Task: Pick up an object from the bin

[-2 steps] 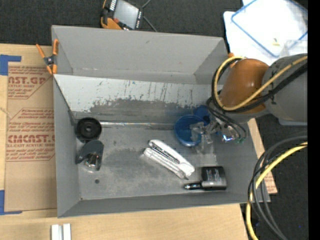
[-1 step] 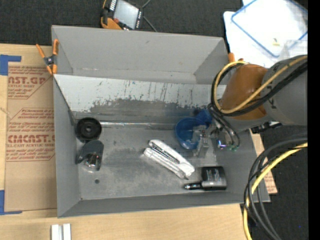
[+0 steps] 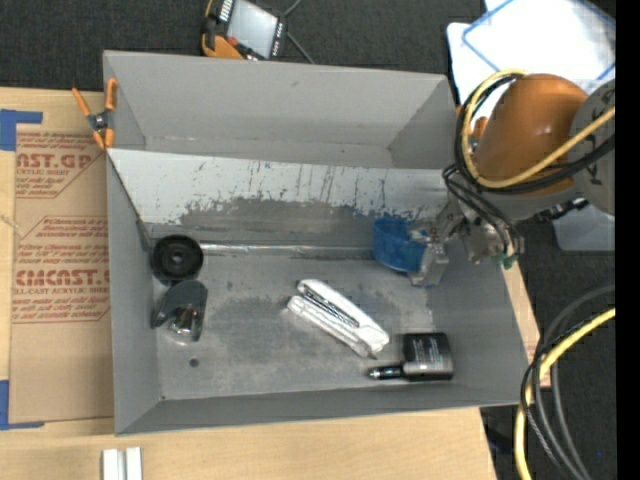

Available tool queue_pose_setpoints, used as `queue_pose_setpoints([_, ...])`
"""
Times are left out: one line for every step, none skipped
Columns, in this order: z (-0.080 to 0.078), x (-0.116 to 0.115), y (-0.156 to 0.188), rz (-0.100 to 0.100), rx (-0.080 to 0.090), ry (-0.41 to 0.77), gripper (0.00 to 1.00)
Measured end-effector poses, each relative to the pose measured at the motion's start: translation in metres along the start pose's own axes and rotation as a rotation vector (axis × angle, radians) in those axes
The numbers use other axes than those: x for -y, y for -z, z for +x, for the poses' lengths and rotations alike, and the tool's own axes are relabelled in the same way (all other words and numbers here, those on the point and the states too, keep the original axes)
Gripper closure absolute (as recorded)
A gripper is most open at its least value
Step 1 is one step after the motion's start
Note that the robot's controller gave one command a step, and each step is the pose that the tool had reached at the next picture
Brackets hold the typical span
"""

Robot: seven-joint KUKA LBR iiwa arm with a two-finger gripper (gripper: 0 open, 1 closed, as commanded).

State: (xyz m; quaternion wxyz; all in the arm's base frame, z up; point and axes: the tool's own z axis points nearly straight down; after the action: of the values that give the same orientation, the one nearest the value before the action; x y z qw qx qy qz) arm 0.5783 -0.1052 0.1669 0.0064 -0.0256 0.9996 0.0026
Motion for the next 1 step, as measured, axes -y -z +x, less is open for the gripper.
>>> queue_pose_setpoints([-0.0026,-0.0003,0.0155,0.004,0.017,0.008,1.0])
